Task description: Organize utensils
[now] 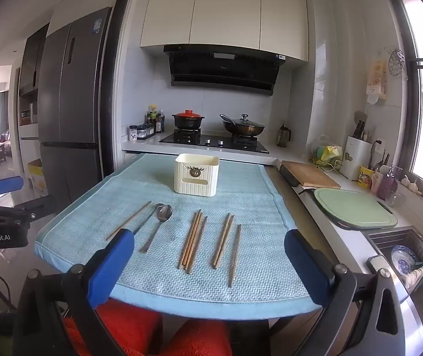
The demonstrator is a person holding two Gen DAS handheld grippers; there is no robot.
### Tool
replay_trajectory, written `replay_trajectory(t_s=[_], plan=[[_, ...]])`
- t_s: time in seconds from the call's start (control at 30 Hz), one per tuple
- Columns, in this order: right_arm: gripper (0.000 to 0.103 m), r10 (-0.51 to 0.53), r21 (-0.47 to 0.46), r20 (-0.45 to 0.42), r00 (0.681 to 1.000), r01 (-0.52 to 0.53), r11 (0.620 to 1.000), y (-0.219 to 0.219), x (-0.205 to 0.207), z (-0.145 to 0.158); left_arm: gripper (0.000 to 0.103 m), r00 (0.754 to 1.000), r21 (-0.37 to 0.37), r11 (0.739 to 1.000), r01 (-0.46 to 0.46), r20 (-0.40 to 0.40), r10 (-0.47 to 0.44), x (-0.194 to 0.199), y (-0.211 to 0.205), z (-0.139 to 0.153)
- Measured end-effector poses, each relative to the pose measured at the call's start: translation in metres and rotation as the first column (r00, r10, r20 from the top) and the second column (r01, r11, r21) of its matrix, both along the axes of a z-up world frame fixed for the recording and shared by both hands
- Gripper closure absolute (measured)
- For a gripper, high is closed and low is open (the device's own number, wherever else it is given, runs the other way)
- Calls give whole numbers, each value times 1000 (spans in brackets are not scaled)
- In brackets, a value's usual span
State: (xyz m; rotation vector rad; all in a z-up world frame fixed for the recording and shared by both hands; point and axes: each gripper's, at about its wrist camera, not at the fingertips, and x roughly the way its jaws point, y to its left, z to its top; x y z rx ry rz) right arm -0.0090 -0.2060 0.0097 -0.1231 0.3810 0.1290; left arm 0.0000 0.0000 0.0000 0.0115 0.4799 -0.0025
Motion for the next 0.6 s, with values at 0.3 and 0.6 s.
replay_trajectory(t_s=[0.3, 0.6], plan=[[0, 3, 2, -1, 1000, -3, 1000, 2, 2, -3, 0, 1000, -4, 1000, 5, -9, -5, 0, -1, 0], [0, 6, 12, -3, 1000, -6, 1000, -1, 3, -5, 0, 1000, -3, 1000, 5, -18, -5, 3, -3, -6]])
